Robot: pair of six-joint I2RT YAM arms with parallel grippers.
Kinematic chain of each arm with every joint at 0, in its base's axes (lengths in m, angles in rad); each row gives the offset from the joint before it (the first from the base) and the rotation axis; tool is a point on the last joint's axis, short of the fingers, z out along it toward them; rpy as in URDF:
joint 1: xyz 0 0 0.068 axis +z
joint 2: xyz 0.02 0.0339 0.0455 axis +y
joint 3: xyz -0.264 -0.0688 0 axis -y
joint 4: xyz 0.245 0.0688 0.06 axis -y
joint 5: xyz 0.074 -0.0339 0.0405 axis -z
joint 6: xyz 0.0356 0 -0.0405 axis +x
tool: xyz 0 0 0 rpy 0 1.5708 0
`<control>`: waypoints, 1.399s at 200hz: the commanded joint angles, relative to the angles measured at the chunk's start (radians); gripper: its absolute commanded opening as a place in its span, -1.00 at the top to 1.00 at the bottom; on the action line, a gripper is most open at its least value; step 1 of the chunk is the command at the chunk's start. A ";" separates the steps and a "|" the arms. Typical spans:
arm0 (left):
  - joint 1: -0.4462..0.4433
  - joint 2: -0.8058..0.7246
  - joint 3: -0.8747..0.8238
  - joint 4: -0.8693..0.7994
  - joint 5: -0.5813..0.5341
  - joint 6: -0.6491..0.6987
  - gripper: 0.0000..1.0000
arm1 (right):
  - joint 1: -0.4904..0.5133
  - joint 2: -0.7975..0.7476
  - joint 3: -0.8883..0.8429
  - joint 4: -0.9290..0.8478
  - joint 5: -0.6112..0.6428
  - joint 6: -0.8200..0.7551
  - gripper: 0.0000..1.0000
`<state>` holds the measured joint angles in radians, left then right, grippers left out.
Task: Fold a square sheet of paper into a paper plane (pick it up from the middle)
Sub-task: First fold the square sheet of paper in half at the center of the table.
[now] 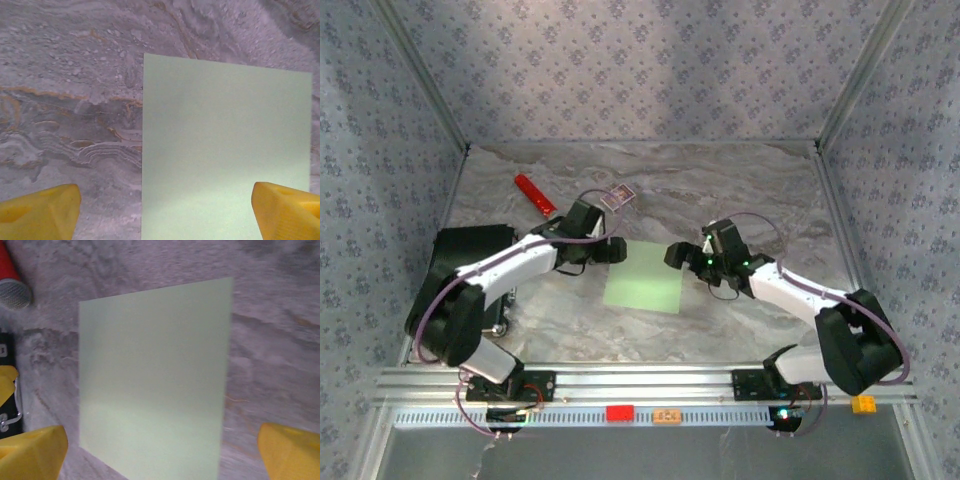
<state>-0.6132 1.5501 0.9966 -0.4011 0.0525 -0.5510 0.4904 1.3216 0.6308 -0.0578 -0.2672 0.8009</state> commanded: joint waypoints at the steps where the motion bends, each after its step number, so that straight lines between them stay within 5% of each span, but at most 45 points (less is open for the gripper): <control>1: -0.050 0.067 0.079 -0.103 -0.040 0.008 -0.74 | -0.027 -0.034 -0.024 -0.082 0.036 -0.027 -0.98; 116: -0.224 0.447 0.497 -0.376 -0.080 -0.047 -0.77 | -0.106 -0.091 -0.066 -0.139 0.029 -0.030 -0.98; 280: -0.242 0.554 0.581 -0.432 -0.091 -0.081 -0.84 | -0.117 -0.140 -0.073 -0.154 0.016 -0.038 -0.98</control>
<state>-0.8513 2.0876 1.5455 -0.7952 -0.0242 -0.6155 0.3790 1.1969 0.5671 -0.1925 -0.2497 0.7776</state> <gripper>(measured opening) 0.917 0.990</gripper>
